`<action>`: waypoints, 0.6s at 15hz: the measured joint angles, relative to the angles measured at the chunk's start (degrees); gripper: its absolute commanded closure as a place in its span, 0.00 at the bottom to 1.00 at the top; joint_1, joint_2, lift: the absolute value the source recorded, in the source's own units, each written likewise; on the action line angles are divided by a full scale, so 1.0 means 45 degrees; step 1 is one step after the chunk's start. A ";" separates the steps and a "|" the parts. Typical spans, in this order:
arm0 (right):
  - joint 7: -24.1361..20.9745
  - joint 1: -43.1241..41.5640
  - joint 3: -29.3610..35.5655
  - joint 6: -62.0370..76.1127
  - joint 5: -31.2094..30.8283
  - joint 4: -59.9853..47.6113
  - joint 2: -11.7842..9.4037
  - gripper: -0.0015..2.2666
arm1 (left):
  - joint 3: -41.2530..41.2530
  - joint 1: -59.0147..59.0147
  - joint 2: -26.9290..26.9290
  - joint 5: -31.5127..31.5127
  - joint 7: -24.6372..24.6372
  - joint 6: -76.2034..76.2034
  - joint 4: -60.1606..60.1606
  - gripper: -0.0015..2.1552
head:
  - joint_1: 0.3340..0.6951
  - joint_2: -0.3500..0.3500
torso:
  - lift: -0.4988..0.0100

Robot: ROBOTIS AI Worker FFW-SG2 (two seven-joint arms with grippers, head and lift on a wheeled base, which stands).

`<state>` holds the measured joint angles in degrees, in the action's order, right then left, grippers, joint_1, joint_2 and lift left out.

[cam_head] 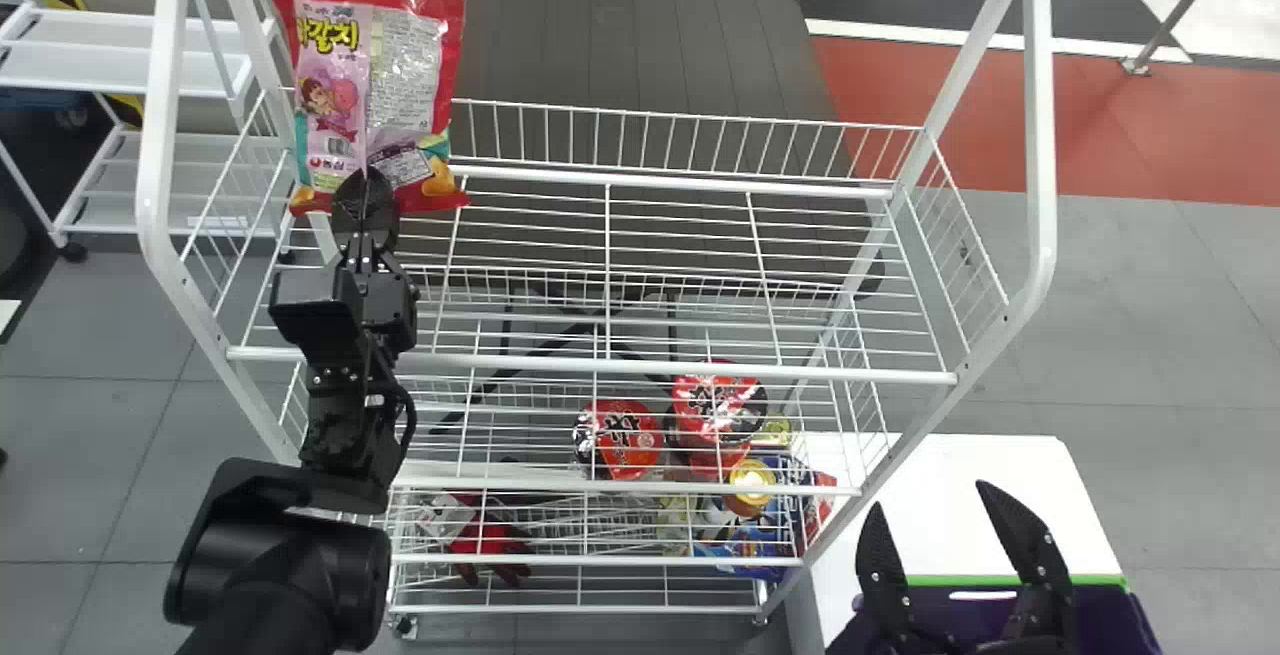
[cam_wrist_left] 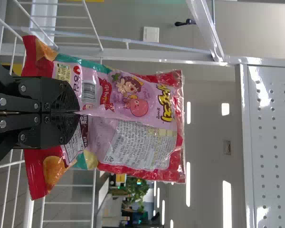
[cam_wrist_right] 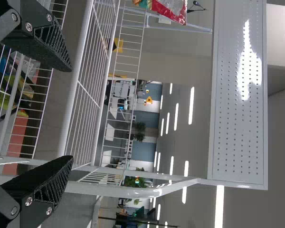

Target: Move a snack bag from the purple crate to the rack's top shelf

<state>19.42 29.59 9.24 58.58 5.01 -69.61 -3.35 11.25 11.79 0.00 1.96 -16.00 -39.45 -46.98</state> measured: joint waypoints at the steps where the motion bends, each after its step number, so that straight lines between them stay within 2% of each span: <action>1: 0.0000 -0.0007 -0.0022 0.0000 0.0000 0.0000 0.0001 0.08 | -0.0001 0.0110 0.0000 0.0034 0.0006 -0.0239 0.0268 0.60 | 1.00 0.37 | 0.98; 9: 0.0000 -0.0014 -0.0091 0.0105 0.0000 0.0001 0.0003 0.08 | -0.0001 0.0462 0.0000 0.0042 0.0189 -0.0460 0.1340 0.60 | 1.00 0.38 | 0.98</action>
<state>19.42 29.53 8.83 59.05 5.01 -69.60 -3.34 11.25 13.87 0.00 2.14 -15.14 -41.52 -40.95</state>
